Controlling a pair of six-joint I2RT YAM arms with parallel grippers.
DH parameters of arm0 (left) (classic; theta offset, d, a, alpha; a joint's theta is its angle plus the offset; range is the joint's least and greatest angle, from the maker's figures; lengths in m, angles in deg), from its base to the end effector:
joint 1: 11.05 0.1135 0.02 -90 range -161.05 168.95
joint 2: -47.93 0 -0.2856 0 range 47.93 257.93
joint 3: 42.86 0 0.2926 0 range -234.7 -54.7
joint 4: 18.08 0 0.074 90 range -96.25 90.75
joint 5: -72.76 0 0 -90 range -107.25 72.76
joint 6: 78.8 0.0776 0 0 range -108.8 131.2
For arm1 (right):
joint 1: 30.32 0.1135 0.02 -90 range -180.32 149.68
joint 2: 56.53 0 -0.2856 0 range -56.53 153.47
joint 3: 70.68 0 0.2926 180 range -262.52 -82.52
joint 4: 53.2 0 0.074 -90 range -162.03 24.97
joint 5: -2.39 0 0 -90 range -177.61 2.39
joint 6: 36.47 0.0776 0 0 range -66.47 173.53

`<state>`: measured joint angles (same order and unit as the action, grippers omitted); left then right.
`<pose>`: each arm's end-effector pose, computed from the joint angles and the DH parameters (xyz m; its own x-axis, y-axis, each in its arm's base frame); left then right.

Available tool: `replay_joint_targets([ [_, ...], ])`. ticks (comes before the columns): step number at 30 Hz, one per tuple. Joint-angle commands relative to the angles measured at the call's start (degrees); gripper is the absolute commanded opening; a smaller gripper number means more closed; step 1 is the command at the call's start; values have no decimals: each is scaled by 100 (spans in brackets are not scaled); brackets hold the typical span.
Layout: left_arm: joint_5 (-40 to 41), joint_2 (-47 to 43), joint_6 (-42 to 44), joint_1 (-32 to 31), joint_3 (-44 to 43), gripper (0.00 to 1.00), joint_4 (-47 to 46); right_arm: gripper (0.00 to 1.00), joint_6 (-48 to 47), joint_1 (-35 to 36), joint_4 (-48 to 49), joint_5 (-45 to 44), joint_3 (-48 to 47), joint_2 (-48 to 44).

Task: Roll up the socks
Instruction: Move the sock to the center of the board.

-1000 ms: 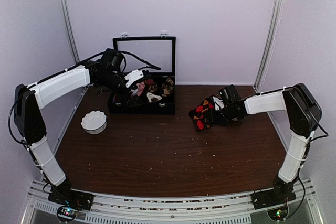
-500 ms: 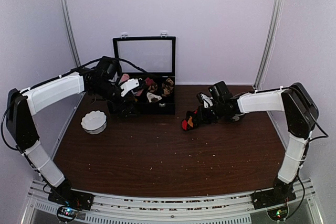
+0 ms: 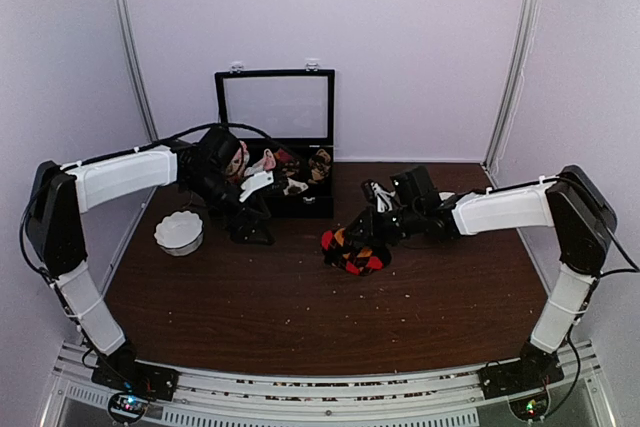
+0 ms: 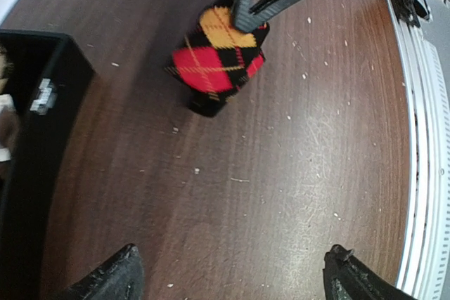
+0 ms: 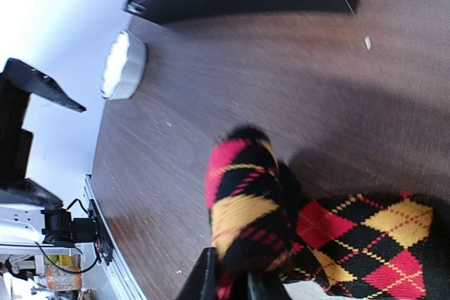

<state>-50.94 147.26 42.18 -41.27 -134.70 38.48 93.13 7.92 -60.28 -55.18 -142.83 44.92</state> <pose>0.3387 -0.2471 0.2326 -0.3426 0.6952 -0.6320 0.9388 0.2786 -0.2025 0.3231 0.3076 0.1675 -0.9081 -0.0306 -0.4176 -0.3669 0.5389 0.7583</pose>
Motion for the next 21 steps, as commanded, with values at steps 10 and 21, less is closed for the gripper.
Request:
replay_joint_targets([
  [10, 230, 1397, 346, -916, -956, 90, -14, 24, 834, 282, 1111, 397, 871, 253],
  [21, -178, 1463, 431, -998, -1074, 85, 143, 21, 2554, 661, 3979, 1216, 1615, -68],
])
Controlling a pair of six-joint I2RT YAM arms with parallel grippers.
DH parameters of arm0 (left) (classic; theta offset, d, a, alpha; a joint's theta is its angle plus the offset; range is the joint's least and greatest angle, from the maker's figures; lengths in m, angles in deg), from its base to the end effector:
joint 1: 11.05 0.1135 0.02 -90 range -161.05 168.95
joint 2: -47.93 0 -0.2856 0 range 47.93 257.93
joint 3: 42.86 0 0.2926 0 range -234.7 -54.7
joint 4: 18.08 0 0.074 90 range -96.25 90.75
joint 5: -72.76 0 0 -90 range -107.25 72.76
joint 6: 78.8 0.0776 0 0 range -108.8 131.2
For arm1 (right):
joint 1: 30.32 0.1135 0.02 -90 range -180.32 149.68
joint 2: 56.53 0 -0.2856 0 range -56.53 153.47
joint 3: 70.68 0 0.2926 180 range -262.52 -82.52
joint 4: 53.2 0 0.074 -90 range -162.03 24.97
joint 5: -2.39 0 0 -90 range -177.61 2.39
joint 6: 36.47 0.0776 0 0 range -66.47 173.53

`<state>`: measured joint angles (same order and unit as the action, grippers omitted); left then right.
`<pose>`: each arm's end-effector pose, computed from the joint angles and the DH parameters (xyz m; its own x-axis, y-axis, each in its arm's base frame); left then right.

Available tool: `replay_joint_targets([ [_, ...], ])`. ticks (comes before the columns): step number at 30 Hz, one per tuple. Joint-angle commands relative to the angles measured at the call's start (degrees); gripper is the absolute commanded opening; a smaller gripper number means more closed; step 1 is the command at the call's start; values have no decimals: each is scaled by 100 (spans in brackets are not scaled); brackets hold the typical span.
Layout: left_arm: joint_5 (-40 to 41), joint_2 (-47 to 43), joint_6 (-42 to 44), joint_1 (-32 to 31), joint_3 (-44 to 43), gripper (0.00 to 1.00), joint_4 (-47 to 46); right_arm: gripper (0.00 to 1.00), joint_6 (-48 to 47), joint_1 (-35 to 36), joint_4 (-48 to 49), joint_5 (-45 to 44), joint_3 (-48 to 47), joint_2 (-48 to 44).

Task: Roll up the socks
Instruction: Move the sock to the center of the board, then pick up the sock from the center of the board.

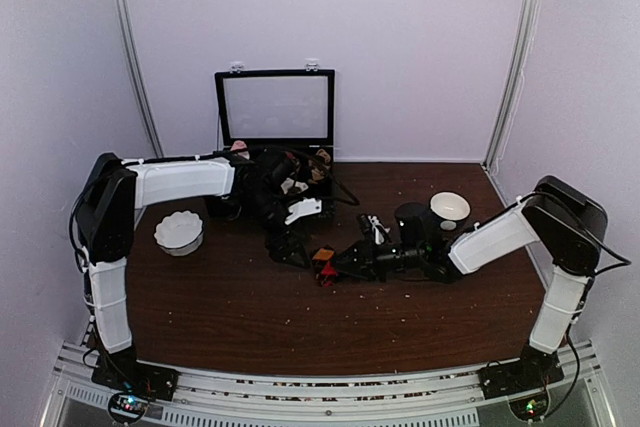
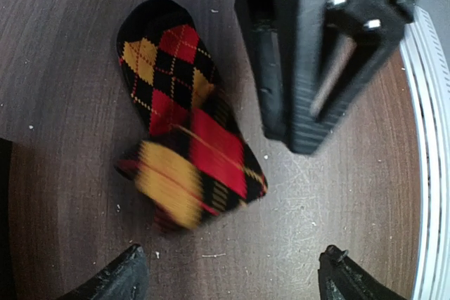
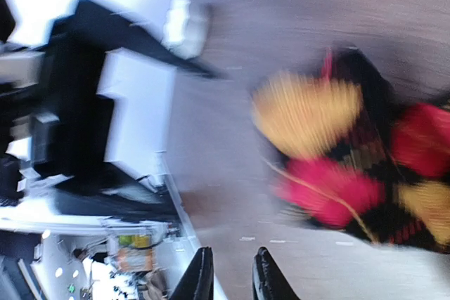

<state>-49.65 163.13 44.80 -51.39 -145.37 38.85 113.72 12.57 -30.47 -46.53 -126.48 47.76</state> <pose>0.3356 -0.3396 0.1769 -0.2140 0.7947 -0.5681 0.9691 0.0995 -0.2258 0.2611 0.3121 0.1136 -0.9797 -0.0173 -0.1999 -0.1943 0.3310 0.9234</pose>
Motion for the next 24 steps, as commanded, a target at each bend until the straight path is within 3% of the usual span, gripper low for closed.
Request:
replay_joint_targets([
  [1, -330, -142, 184, 9, 45, 85, 104, 21, 442, 226, 918, 337, -11, -377],
  [3, -332, -124, 191, 8, 115, 83, 104, 23, 268, 235, 692, 266, 33, -454],
  [5, -287, -41, 183, 2, 151, 82, 104, 33, -200, 124, 1, -25, 22, -652],
  [7, -232, 50, 178, 4, 165, 82, 105, 41, -1163, -25, -1610, -609, -257, -945],
  [10, -132, 142, 118, 6, 137, 83, 29, 66, -2295, -174, -3936, -2147, -706, -1376],
  [11, -107, 188, 75, 8, 111, 83, 8, 87, -2516, -199, -4411, -2713, -844, -1470],
  [12, -116, 231, 54, 8, 59, 83, -8, 99, -2700, -228, -4676, -3178, -919, -1535],
  [15, -329, 353, -49, 7, -83, 79, 9, 100, -2968, -410, -4813, -3587, -944, -1614],
  [21, -451, 424, -28, 4, -97, 67, 25, 100, -2546, -837, -3853, -3036, -560, -1464],
  [24, -515, 495, -15, 8, -90, 64, 25, 100, -2749, -917, -4108, -3077, -647, -1232],
])
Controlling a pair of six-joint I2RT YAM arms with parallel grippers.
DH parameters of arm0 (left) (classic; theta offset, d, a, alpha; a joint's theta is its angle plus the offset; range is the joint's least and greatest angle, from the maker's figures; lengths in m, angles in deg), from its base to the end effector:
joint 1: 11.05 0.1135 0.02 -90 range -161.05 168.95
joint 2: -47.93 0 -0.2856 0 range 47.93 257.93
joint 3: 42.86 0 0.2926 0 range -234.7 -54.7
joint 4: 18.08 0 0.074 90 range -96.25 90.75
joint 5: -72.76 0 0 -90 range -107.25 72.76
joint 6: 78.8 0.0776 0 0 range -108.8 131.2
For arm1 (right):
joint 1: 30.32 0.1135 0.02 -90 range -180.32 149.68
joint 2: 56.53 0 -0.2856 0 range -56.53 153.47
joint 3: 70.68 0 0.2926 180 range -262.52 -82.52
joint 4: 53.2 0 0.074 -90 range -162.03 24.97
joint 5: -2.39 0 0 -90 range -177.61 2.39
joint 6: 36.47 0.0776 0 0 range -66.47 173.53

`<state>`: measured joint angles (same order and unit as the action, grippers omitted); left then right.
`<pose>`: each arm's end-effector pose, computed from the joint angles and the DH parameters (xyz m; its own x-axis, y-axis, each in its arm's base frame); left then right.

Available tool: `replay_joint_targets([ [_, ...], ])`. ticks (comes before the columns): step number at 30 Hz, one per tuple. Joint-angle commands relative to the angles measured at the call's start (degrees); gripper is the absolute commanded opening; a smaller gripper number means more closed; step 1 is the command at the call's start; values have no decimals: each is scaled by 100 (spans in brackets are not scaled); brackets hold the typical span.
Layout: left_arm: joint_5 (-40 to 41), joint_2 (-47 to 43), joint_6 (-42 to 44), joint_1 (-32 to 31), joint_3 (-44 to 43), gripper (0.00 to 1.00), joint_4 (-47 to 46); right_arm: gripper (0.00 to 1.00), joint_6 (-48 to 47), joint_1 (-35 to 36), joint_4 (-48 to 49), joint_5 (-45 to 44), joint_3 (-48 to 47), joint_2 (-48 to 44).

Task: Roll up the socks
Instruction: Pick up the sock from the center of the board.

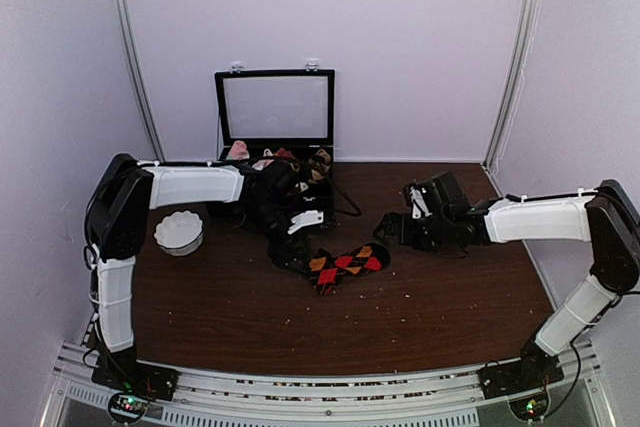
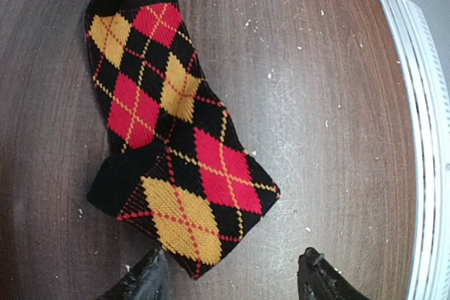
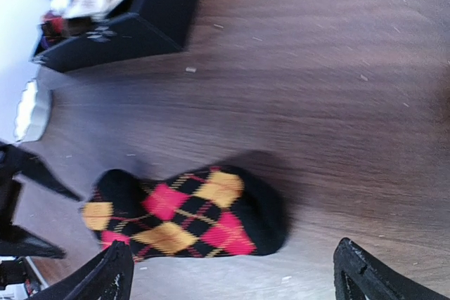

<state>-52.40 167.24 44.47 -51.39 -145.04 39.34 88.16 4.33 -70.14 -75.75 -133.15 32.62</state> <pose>0.3339 -0.3422 0.1439 -0.2598 0.8090 -0.5272 0.9433 0.0957 -0.3179 0.3083 0.2324 0.1642 -0.8527 0.0867 -0.5151 -0.2361 0.8157 0.5281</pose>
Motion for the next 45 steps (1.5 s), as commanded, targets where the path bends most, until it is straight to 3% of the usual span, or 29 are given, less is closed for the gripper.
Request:
replay_joint_targets([
  [1, -253, 124, 2, 8, -162, 64, -23, 100, -329, -15, -648, -520, -215, 360],
  [4, -271, 197, -1, 8, -262, 60, -23, 100, -590, 251, -1529, -1774, -653, 549],
  [7, -262, 216, 37, 3, -334, 58, 21, 100, -5, 164, -1006, -2254, -47, 98],
  [11, -222, 184, 4, 33, -363, 57, 130, 100, 673, -117, 974, -1607, 1420, -851],
  [13, -126, 136, -87, 56, -361, 59, 126, 100, 427, -88, 1047, -1495, 1428, -873],
  [16, 82, 20, -250, 148, -394, 70, 138, 100, -227, 310, -583, -2202, 351, -360],
  [17, 170, -18, -300, 192, -403, 78, 150, 100, -309, 416, -859, -2361, 115, -190],
  [19, 444, -121, -410, 281, -409, 96, 149, 100, -326, 471, -674, -2186, 113, -92],
  [20, 547, -173, -472, 345, -394, 98, 112, 100, -228, 439, -307, -1944, 286, -129],
  [23, 768, -411, -772, 619, -165, 98, -183, 100, -105, 325, 720, -952, 567, -21],
  [27, 1172, -785, -1001, 892, 239, 98, -522, 79, -432, 495, 266, -597, -184, 639],
  [30, 1266, -1047, -1016, 957, 596, 98, -761, 74, -445, 500, 387, -398, -332, 972],
  [35, 502, -1063, -873, 949, 890, 98, -799, 73, -568, 492, 221, -414, -599, 1341],
  [41, -267, -741, -546, 714, 840, 94, -794, 62, -750, 341, 160, -430, -551, 1407],
  [45, -457, -483, -403, 504, 554, 93, -770, 64, -958, 222, 7, -458, -409, 1207],
])
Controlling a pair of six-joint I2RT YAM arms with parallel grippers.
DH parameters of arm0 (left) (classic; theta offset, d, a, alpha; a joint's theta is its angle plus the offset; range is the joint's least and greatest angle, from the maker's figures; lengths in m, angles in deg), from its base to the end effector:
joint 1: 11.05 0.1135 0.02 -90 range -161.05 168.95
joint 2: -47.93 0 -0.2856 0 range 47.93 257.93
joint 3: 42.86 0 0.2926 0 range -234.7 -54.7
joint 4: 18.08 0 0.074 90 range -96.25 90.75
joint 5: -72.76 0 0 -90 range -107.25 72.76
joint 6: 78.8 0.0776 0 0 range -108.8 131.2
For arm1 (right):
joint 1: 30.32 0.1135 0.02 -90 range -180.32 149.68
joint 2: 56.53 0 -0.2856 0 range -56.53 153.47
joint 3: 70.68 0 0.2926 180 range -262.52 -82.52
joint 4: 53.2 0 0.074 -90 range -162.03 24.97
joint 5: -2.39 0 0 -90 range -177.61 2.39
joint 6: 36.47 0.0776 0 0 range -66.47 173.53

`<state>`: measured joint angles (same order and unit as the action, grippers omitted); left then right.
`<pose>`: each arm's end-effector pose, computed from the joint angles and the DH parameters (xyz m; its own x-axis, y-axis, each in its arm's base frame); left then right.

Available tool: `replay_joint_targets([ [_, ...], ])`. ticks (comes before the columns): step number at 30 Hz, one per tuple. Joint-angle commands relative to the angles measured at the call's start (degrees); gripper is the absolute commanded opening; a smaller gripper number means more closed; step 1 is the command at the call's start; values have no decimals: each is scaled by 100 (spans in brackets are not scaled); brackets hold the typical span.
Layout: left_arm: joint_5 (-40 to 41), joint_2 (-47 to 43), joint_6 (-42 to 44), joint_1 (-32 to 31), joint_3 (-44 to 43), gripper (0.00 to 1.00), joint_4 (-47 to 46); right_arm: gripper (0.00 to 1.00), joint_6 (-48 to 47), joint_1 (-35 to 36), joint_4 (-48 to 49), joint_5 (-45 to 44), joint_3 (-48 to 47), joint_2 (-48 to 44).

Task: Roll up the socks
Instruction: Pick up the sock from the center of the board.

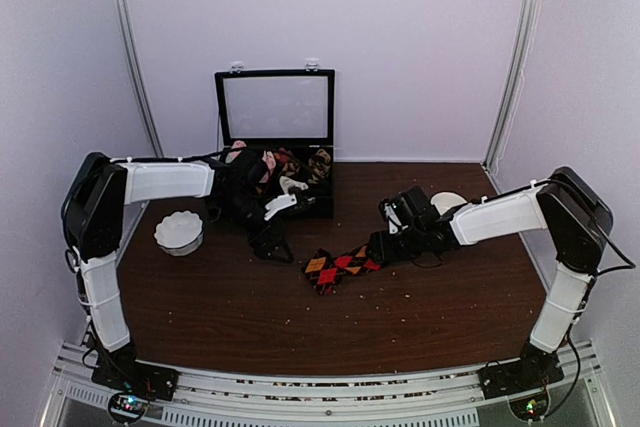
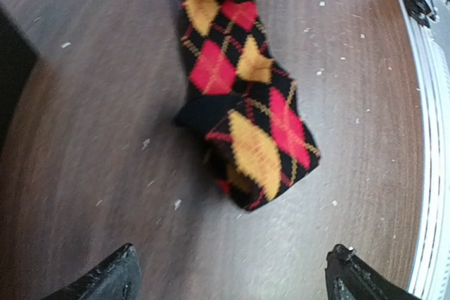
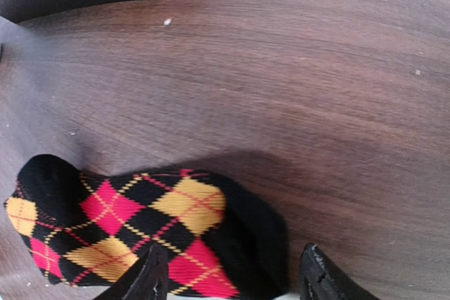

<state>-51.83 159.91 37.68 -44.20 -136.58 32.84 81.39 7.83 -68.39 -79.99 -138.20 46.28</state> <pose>0.3558 -0.2850 0.1578 -0.4244 0.7156 -0.5547 0.9031 0.2903 -0.3165 0.3225 0.2664 0.1065 -0.8534 -0.0814 -0.5148 -0.3165 0.8657 0.3878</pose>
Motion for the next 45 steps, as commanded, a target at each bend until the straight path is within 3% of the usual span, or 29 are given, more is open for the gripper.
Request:
replay_joint_targets([
  [1, -542, 310, 307, -262, -378, 93, -107, 64, -328, -158, -176, -14, 134, -207],
  [4, -642, 600, 351, -339, -744, 89, 91, 64, -442, -231, -180, 110, 164, -184],
  [9, -767, 856, 357, -411, -999, 87, 214, 52, -510, -245, 88, 689, 85, 34],
  [14, -857, 971, 337, -482, -987, 84, 213, 18, -427, -247, 385, 1167, 57, 88],
  [18, -1066, 1010, 269, -489, -970, 83, 216, 0, -386, -251, 392, 1442, -16, -157],
  [24, -1389, 606, 105, -343, -865, 79, 301, 0, -728, 165, -493, 1252, -744, -902],
  [34, -2042, -1001, 116, 802, 62, 79, 467, 0, -983, 1476, -1836, 642, -1794, -1708],
  [45, -2034, -1831, 230, 1349, 808, 79, 490, 0, -502, 2673, -2102, 232, -2128, -2391],
])
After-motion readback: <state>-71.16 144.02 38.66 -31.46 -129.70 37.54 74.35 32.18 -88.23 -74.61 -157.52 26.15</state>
